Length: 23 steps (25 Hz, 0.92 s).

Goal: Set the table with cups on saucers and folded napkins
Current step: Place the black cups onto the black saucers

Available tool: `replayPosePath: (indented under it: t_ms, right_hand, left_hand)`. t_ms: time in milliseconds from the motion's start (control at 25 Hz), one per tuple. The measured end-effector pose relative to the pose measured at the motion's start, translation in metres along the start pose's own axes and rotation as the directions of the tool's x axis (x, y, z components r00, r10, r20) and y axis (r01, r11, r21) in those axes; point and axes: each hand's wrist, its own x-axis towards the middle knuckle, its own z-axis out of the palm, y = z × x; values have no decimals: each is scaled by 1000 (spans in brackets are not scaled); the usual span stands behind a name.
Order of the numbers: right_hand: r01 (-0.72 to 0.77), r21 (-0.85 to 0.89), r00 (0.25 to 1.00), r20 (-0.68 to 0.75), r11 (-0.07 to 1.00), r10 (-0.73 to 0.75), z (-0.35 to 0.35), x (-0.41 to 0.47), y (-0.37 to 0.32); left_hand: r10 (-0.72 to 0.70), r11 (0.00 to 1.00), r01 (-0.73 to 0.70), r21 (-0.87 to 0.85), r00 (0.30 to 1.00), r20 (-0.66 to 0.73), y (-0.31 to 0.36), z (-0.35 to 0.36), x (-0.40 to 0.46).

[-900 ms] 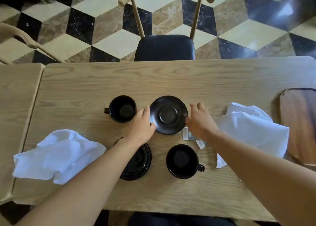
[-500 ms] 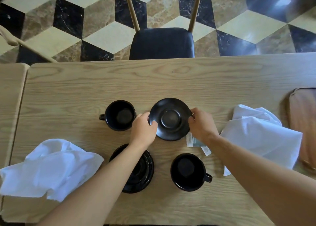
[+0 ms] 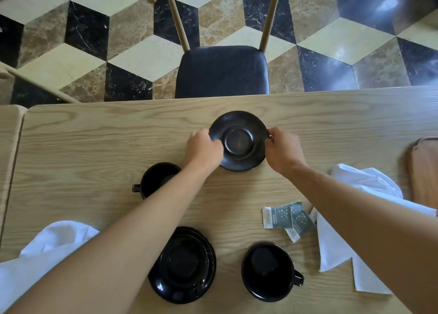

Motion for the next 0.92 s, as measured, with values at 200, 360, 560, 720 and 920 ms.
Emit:
replayPosePath:
  t_ms: [200, 360, 560, 720, 920]
  right_hand:
    - [-5, -9, 1000, 10, 1000, 5, 1, 24, -6]
    - [0, 0, 1000, 28, 1000, 0, 7, 30, -5]
    - [2, 49, 1000, 12, 999, -3, 11, 30, -3]
    - [-66, 104, 998, 1, 992, 66, 8, 15, -1]
    - [-25, 62, 999, -35, 998, 28, 5, -38, 15]
  left_hand:
    - [25, 999, -26, 47, 999, 20, 2, -8, 29]
    - [43, 996, -45, 76, 999, 26, -4, -9, 37]
    - [36, 996, -38, 79, 999, 32, -11, -9, 42]
    - [73, 990, -74, 119, 997, 17, -13, -14, 29]
    - [202, 978, -197, 70, 977, -66, -20, -24, -19]
